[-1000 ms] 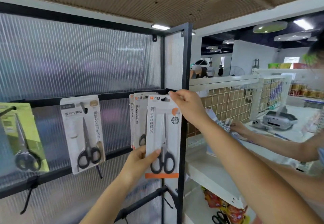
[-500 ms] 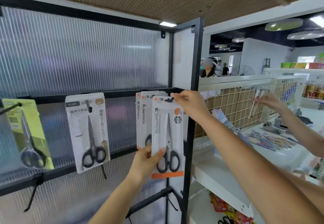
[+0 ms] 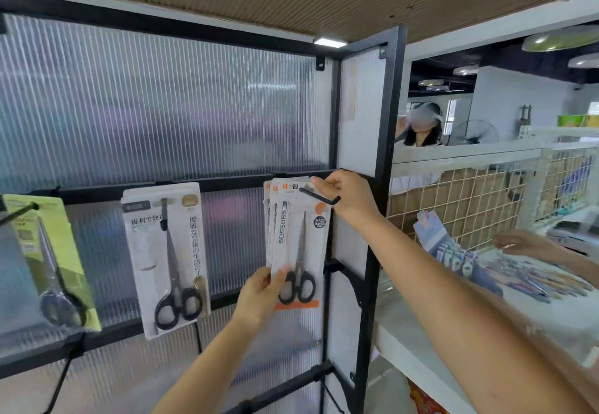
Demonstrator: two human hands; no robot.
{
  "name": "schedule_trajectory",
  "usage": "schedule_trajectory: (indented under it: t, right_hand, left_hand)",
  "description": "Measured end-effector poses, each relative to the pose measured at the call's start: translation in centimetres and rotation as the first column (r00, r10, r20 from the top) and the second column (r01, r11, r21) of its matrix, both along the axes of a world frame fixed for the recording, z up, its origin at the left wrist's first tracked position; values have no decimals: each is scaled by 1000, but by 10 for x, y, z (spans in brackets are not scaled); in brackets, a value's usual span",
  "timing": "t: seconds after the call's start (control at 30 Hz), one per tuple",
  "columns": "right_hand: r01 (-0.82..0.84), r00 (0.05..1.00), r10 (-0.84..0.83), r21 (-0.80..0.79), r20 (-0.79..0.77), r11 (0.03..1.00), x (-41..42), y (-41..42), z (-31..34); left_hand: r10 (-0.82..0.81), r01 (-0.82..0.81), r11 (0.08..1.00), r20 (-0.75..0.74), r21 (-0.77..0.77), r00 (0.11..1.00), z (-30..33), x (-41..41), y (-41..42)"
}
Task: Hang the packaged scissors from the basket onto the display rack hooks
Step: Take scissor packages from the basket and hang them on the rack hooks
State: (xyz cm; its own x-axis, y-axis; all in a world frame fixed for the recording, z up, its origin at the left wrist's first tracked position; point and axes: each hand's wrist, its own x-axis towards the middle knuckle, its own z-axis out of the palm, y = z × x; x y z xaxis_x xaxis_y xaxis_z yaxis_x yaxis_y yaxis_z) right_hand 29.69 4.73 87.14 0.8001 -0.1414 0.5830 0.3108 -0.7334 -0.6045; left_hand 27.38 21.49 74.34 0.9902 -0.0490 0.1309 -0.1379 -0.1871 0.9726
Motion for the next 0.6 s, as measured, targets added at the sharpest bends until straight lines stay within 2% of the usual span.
schedule_trajectory:
  t: [0.17,0.4,0.5,0.6]
  right_hand:
    - [8,1000,-9,47,25,999,5,3,-5]
    - [83,995,-80,-43,64,996,-6,-2,-17]
    - [133,990,-125,-119,72,984,-19,-3,-35]
    - [187,982,-182,-256,45,948,-38,0,-54]
  left_hand:
    - [94,-122,960,120,253,988,-5,2,1]
    - [114,-167,844,133,509,984,-1,-5,1]
    - [120,-214,735,187,644,975,-8,-14,3]
    - [1,-312,524,365,793,931,-8,-27,8]
